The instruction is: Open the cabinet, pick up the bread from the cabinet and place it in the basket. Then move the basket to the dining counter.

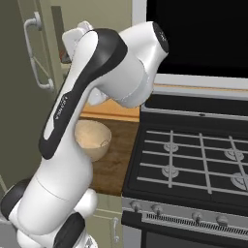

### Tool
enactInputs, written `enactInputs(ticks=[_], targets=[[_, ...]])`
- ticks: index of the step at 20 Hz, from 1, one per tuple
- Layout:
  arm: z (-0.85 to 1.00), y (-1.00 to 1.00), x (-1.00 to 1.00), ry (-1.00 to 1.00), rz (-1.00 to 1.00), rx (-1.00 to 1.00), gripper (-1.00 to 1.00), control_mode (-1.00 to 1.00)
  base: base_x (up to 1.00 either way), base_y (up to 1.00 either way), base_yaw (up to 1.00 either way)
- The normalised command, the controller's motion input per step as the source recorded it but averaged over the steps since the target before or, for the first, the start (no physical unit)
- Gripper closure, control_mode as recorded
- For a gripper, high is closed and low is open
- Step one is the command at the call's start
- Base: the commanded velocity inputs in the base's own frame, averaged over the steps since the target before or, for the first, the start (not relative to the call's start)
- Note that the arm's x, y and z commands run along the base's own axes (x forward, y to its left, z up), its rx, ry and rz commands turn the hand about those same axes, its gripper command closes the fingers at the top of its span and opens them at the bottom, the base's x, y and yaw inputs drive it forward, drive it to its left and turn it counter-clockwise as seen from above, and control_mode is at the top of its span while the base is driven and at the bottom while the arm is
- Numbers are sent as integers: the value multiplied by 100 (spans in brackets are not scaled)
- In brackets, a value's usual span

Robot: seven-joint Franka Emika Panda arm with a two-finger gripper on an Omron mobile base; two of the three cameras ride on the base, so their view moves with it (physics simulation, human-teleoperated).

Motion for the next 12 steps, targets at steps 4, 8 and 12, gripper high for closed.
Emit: enactInputs(ticks=[4,8,12], targets=[[-30,18,76,0,-1,0,-100,-100,0,0,0],[-11,74,43,0,0,0,-100,-100,0,0,0],[0,100,10,-3,1,0,-100,-100,0,0,0]])
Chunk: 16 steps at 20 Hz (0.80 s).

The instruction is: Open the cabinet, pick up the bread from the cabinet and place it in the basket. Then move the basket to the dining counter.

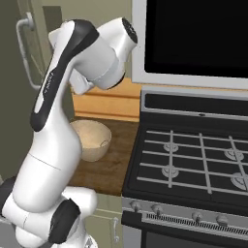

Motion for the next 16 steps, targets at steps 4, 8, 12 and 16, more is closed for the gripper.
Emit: enactInputs(ticks=[4,8,12,16], targets=[[3,100,-78,-2,6,0,-100,-100,0,0,0],[0,100,-91,0,9,0,-100,-100,0,0,0],[-22,100,-5,0,5,0,-100,-100,0,0,0],[-3,94,42,-7,5,-4,-100,-100,0,0,0]])
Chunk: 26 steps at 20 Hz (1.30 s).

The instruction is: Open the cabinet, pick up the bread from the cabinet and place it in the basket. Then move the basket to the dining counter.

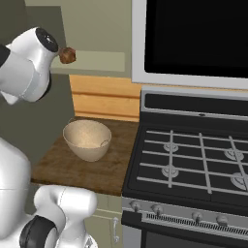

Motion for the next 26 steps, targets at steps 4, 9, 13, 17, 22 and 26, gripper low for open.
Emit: enactInputs(ticks=[4,9,13,17,22,26], targets=[[9,-27,24,-6,3,-17,-100,-100,0,0,0],[6,-100,0,-16,2,-17,-100,-100,0,0,0],[-14,-67,27,-41,-3,-31,-100,-100,0,0,0],[-4,-15,78,-45,-6,-34,-100,-100,0,0,0],[2,-8,58,-53,-3,-33,-100,-100,0,0,0],[28,-8,68,-22,0,-9,-100,-100,0,0,0]])
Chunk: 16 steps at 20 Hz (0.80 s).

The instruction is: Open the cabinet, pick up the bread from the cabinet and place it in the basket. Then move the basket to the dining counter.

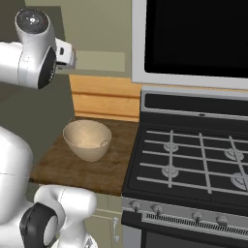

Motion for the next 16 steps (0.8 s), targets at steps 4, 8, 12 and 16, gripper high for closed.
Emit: enactInputs(ticks=[4,8,12,16], targets=[[40,0,80,0,1,0,-100,-100,0,0,0],[33,2,66,0,3,0,-100,-100,0,0,0],[-6,14,38,-19,1,0,-100,-100,0,0,0],[-56,44,4,-21,0,0,-100,-100,0,0,0]])
